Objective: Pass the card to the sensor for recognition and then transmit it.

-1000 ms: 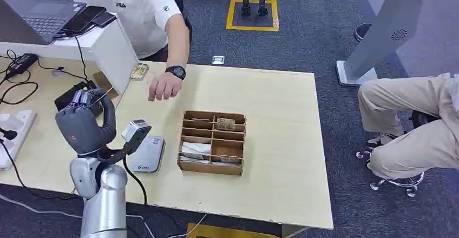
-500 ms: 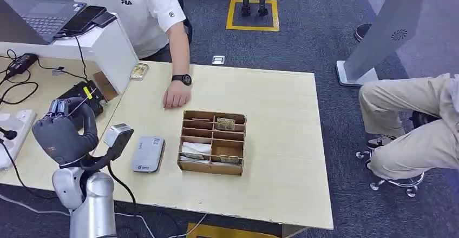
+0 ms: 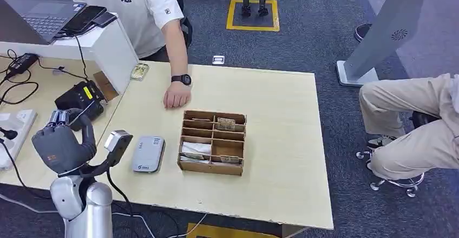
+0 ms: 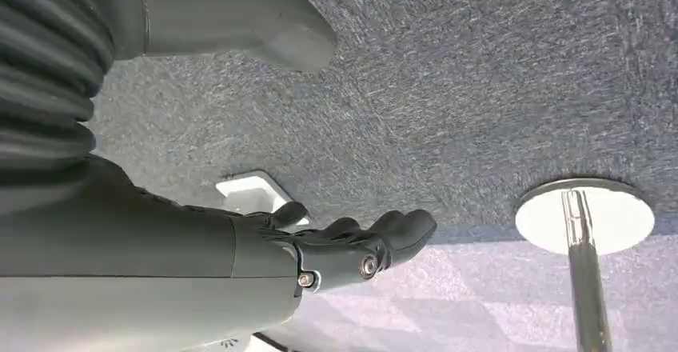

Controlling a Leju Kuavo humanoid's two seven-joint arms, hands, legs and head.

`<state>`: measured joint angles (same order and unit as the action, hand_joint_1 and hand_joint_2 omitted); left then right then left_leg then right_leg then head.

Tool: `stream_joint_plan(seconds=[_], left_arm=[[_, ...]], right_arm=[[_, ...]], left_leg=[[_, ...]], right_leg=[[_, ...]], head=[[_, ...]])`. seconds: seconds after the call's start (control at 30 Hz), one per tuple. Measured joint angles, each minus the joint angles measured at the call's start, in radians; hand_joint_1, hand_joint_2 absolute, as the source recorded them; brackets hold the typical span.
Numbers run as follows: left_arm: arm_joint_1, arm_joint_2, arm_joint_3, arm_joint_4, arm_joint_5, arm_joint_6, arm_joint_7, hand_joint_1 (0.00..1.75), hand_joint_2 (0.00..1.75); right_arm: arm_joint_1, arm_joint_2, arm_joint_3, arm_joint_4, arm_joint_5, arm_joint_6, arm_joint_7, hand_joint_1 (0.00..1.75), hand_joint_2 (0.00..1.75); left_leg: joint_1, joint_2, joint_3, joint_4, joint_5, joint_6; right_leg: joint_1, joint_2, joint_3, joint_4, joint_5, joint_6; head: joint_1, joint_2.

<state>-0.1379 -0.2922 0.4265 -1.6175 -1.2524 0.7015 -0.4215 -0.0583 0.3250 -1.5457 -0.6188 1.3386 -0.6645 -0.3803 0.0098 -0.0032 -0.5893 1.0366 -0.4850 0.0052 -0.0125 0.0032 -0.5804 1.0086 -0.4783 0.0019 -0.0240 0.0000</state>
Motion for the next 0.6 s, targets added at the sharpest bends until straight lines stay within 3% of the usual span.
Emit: stream_joint_plan(seconds=[0.2, 0.4, 0.6], left_arm=[[0.045, 0.006, 0.003, 0.001, -0.061, 0.000, 0.040, 1.75, 1.75], [0.107, 0.016, -0.026, 0.018, -0.169, 0.000, 0.176, 1.75, 1.75], [0.175, 0.019, -0.056, 0.035, -0.216, 0.000, 0.217, 1.75, 1.75]], right_arm=[[0.000, 0.000, 0.000, 0.000, -0.001, 0.000, 0.002, 0.00, 1.75], [0.000, 0.000, 0.000, 0.001, -0.004, 0.000, 0.007, 0.00, 1.75], [0.000, 0.000, 0.000, 0.001, -0.019, 0.000, 0.010, 0.00, 1.75]], left_leg=[[0.000, 0.000, 0.000, 0.000, 0.000, 0.000], [0.000, 0.002, 0.001, 0.000, 0.000, 0.000], [0.000, 0.002, 0.001, 0.000, -0.001, 0.000]], right_leg=[[0.000, 0.000, 0.000, 0.000, 0.000, 0.000], [0.000, 0.002, -0.001, 0.000, 0.000, 0.000], [0.000, 0.002, -0.001, 0.000, -0.001, 0.000]], head=[[0.000, 0.000], [0.000, 0.000], [0.000, 0.000]])
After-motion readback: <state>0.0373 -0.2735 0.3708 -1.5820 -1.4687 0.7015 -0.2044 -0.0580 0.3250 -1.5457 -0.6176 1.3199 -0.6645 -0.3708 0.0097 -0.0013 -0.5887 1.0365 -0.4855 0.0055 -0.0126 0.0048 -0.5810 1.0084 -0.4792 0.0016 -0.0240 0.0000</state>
